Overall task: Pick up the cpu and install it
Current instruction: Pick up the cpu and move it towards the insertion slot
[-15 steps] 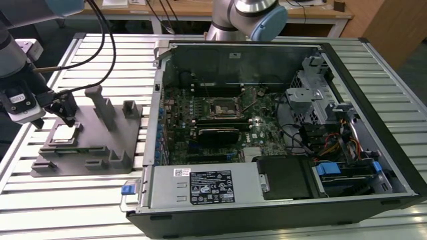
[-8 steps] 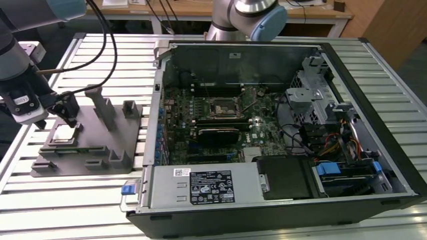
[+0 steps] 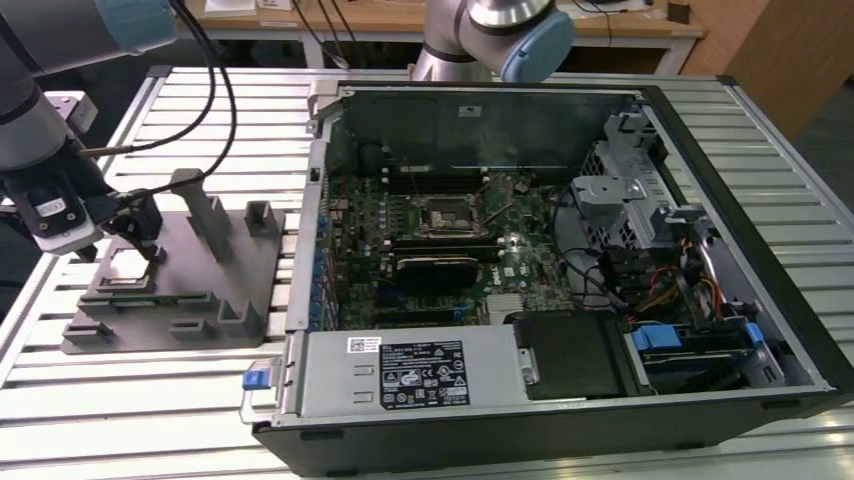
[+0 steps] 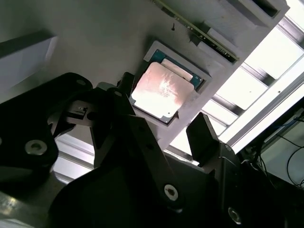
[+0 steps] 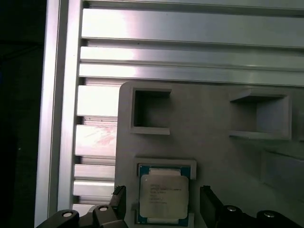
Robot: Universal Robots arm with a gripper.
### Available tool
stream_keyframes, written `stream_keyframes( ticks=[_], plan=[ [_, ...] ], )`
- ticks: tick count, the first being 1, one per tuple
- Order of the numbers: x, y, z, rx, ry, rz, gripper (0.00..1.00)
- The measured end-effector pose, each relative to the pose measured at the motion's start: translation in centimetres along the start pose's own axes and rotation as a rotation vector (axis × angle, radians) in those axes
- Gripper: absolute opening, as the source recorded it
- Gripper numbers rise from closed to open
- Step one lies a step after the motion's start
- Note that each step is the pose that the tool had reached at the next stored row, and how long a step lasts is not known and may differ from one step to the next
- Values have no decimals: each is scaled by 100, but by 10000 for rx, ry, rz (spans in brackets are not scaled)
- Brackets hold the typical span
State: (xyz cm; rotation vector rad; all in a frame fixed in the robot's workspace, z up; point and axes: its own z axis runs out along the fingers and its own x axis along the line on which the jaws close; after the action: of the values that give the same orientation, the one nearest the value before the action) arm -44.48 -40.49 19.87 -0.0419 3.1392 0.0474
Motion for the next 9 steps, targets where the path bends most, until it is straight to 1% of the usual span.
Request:
stream_keyframes(
  ticks=[9],
  plan=[
    [12,-2,93,1,-2,0,72]
  ],
)
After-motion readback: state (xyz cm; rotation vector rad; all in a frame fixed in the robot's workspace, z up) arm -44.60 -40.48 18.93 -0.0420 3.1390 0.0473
